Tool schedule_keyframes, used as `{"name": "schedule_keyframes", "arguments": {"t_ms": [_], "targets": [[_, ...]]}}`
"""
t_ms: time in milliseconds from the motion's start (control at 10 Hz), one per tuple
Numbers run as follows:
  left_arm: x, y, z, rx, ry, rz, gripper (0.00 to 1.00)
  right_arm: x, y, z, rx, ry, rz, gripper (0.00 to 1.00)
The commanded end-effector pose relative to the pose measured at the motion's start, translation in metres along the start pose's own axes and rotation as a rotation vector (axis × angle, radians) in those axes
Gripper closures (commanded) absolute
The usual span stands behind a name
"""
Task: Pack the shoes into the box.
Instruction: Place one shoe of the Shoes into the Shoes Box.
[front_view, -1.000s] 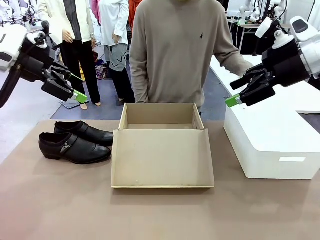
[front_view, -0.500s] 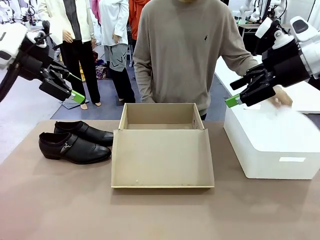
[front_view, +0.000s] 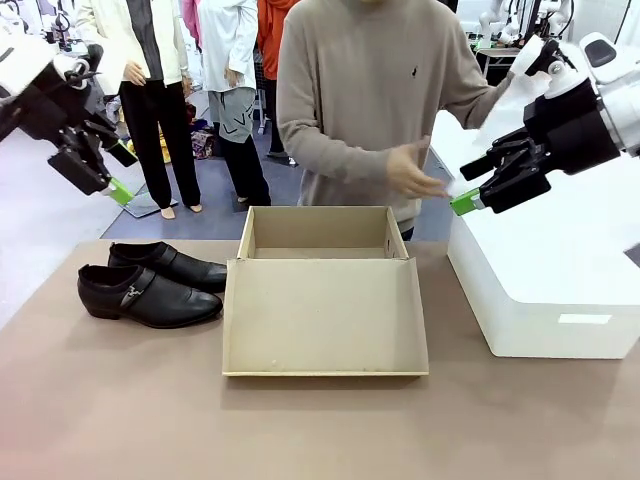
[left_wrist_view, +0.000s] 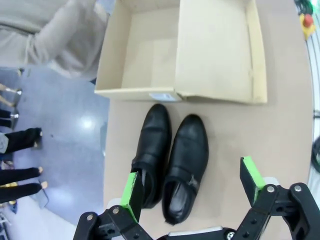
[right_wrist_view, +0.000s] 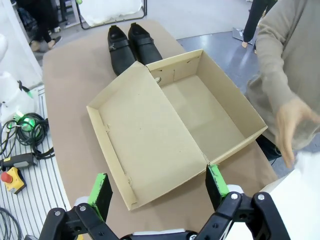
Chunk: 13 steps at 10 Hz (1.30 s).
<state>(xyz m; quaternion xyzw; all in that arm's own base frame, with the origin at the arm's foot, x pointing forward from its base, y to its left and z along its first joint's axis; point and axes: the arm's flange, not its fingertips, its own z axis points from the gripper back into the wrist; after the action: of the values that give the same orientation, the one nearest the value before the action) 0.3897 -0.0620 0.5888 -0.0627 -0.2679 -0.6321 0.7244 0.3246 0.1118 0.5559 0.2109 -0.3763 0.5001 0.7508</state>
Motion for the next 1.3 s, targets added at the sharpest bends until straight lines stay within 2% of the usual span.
{"name": "schedule_keyframes", "arguments": {"t_ms": [0,400,600,800,1200], "targets": [[-0.003,0.028,0.007,-0.028,0.098,-0.115,0.0,0.0,-0.003,-0.002,0.011,-0.018,0.02,0.0],[-0.017,0.064,0.002,-0.108,0.257,-0.16,0.0,0.0,-0.003,-0.002,0.011,-0.018,0.02,0.0],[-0.021,0.074,-0.005,-0.131,0.295,-0.158,0.0,0.0,-0.003,-0.002,0.011,-0.018,0.02,0.0],[-0.023,0.068,-0.009,-0.113,0.262,-0.136,0.0,0.0,-0.003,-0.002,0.011,-0.018,0.02,0.0],[-0.023,0.068,-0.009,-0.113,0.262,-0.136,0.0,0.0,-0.003,-0.002,0.011,-0.018,0.02,0.0]]}}
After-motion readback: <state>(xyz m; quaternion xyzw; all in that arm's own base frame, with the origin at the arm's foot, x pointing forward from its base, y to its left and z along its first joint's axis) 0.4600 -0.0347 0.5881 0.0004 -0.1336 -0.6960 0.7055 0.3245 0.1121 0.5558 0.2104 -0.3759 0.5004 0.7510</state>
